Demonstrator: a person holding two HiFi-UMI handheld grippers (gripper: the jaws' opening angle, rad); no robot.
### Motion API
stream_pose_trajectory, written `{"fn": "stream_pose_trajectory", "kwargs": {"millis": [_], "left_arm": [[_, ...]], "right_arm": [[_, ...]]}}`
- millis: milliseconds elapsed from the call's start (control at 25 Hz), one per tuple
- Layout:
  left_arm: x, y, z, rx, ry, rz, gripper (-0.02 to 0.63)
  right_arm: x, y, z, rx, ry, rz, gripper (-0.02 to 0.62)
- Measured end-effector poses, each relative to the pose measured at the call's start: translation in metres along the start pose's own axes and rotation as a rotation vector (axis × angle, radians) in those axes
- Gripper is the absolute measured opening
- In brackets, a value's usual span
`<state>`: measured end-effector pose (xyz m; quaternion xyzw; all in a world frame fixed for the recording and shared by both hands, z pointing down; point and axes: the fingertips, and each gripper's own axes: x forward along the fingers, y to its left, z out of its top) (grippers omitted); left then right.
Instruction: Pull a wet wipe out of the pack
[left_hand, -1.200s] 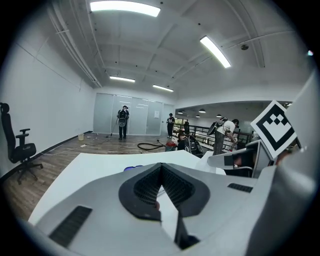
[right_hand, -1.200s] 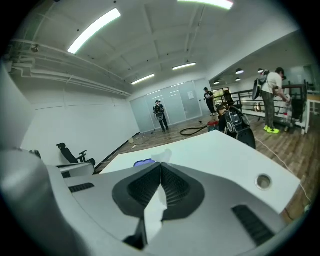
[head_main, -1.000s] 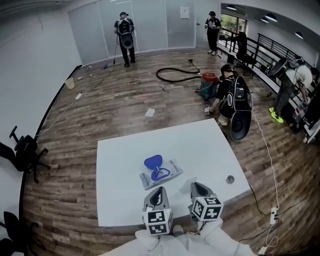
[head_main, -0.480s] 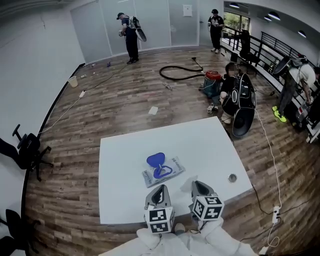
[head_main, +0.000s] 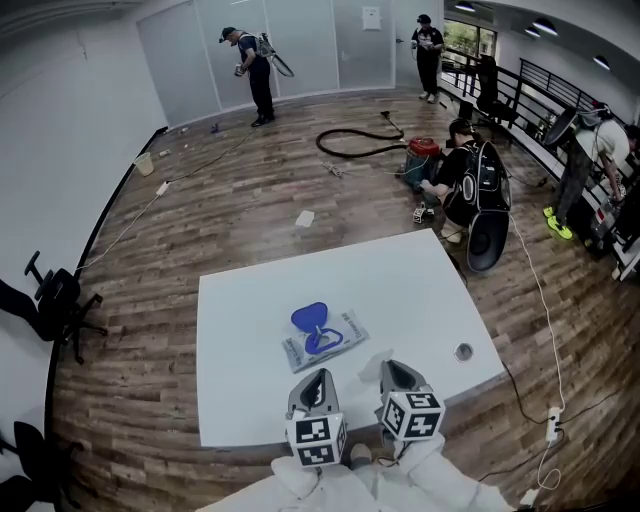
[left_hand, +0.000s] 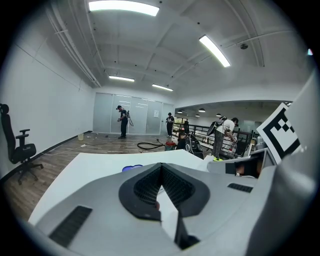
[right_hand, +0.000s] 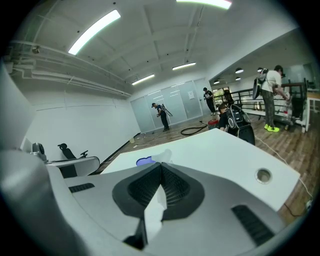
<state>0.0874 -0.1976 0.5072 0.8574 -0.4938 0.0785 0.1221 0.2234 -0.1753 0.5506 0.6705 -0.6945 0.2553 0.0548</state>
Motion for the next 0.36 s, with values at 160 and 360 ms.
{"fn": "stream_pose_trajectory", "kwargs": {"millis": [160, 360], "left_arm": [[-0.0019, -0.0014, -0.0018, 0.002, 0.002, 0.001, -0.003], [-0.0009, 0.0007, -0.0001, 0.002, 0.002, 0.003, -0.003]], "right_arm": [[-0.0026, -0.0015, -0.0003, 0.000, -0.004, -0.002, 0.011], [0.0002, -0.0005, -0.0013, -0.002, 0.001, 0.003, 0.011]]}}
